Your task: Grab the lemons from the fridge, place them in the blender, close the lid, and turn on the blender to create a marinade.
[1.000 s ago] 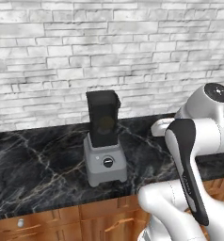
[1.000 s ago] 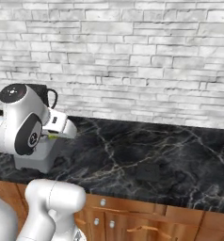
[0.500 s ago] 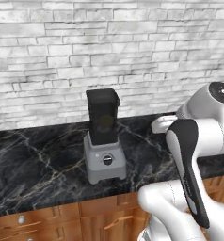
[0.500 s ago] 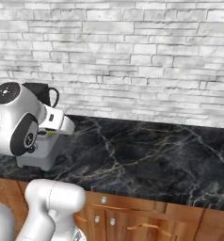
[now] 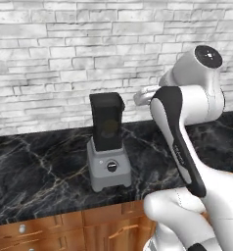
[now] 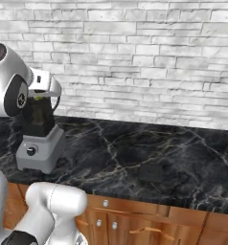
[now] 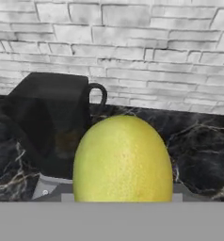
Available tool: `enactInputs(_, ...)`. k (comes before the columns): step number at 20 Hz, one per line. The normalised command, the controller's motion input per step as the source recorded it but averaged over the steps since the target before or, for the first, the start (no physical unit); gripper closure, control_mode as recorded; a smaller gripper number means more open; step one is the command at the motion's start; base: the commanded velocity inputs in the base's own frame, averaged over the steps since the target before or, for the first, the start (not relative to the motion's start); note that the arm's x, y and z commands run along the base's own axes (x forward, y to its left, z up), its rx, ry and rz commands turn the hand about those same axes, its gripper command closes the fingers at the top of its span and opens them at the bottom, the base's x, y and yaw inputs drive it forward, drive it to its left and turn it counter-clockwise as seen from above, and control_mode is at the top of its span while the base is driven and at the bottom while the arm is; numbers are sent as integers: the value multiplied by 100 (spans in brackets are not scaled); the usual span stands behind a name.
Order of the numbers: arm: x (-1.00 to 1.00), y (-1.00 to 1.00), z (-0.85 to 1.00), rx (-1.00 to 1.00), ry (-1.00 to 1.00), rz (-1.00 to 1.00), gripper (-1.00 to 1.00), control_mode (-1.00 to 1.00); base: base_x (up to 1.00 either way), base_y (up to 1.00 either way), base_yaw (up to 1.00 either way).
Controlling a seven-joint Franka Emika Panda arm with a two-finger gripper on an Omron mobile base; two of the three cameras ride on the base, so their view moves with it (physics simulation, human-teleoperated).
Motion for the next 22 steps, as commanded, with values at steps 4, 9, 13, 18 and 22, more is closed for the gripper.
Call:
enactInputs(4, 95, 94, 56, -10, 28, 12, 100, -100, 0, 0, 0)
enactInputs(9, 26, 65, -22, -8, 7, 9, 100, -100, 0, 0, 0)
enactInputs(13, 67, 53, -81, -5, 9, 3, 100, -100, 0, 0, 0)
enactInputs(18, 93, 51, -70, -3, 4, 0, 100, -100, 0, 0, 0)
enactInputs(22, 54, 2, -92, 0, 10, 0, 100, -100, 0, 0, 0)
